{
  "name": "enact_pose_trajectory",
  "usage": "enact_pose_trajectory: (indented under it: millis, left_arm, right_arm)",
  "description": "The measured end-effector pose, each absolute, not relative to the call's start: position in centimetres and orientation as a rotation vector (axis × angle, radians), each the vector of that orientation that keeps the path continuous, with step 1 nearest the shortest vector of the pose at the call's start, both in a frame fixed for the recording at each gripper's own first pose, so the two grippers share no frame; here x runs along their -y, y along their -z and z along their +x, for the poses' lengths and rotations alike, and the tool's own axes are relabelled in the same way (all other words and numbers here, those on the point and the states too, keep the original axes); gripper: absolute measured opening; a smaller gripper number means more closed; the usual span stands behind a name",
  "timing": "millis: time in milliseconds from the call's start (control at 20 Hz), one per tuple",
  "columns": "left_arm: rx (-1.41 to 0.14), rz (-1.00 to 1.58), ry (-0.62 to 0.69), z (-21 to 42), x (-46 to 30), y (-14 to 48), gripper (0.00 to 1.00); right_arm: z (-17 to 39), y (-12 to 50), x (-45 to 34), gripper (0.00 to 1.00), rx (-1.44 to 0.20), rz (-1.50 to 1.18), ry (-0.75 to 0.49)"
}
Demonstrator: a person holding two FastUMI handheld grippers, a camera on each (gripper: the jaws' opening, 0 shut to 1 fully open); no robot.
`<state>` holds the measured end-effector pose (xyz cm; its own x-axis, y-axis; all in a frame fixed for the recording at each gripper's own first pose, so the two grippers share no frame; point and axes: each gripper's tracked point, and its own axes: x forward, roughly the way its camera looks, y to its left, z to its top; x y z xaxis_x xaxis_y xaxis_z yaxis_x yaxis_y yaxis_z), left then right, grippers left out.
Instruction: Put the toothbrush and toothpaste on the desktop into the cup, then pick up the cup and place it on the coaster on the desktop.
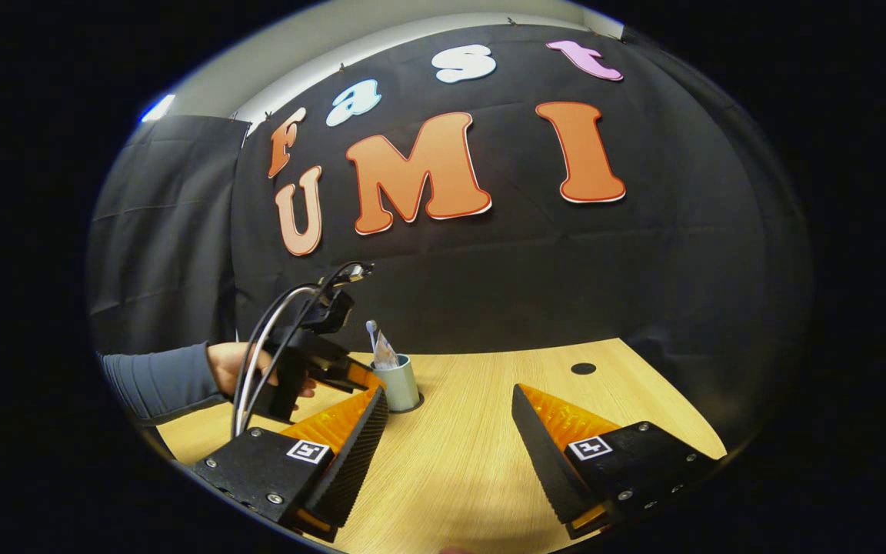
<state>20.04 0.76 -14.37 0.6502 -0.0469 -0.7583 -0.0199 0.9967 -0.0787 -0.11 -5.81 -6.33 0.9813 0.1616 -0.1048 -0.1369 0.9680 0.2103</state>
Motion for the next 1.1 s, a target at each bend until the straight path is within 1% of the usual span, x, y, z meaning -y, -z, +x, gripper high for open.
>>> enact_pose_trajectory:
  millis: [150, 250, 350, 650, 700, 750, 1000, 1100]
  left_arm:
    - [-0.766, -0.061, 0.053, 18.8, -1.1, 11.9, 0.98]
    - [-0.686, -0.019, 0.073, 17.7, -1.2, 10.7, 0.98]
    - [-0.61, 0.013, 0.06, 17.4, -0.8, 8.7, 0.98]
    - [-0.344, 0.061, 0.001, 18.2, -0.9, 7.7, 0.98]
    - [-0.289, 0.072, -0.006, 18.3, -0.7, 7.4, 0.98]
    - [-0.247, 0.077, -0.011, 18.3, -0.5, 7.2, 0.98]
    - [-0.024, 0.086, -0.062, 18.0, -0.7, 5.6, 0.98]
    - [0.025, 0.097, -0.069, 17.9, -0.6, 4.9, 0.98]
  right_arm:
    - [0.0, 5.5, 5.2, 0.96, -0.095, 0.167, -0.132]
    - [0.1, 4.9, 4.0, 0.97, -0.082, 0.147, -0.141]
    - [0.3, 4.2, 3.0, 0.97, -0.066, 0.126, -0.141]
    - [0.7, 1.6, -0.5, 0.97, 0.013, 0.067, -0.148]
    - [0.8, 1.3, -1.0, 1.0, 0.025, 0.062, -0.145]
    - [0.9, 1.0, -1.5, 0.97, 0.034, 0.06, -0.148]
    - [1.1, -0.7, -2.8, 0.97, 0.09, 0.046, -0.134]
    - [1.2, -1.3, -3.2, 0.97, 0.109, 0.039, -0.137]
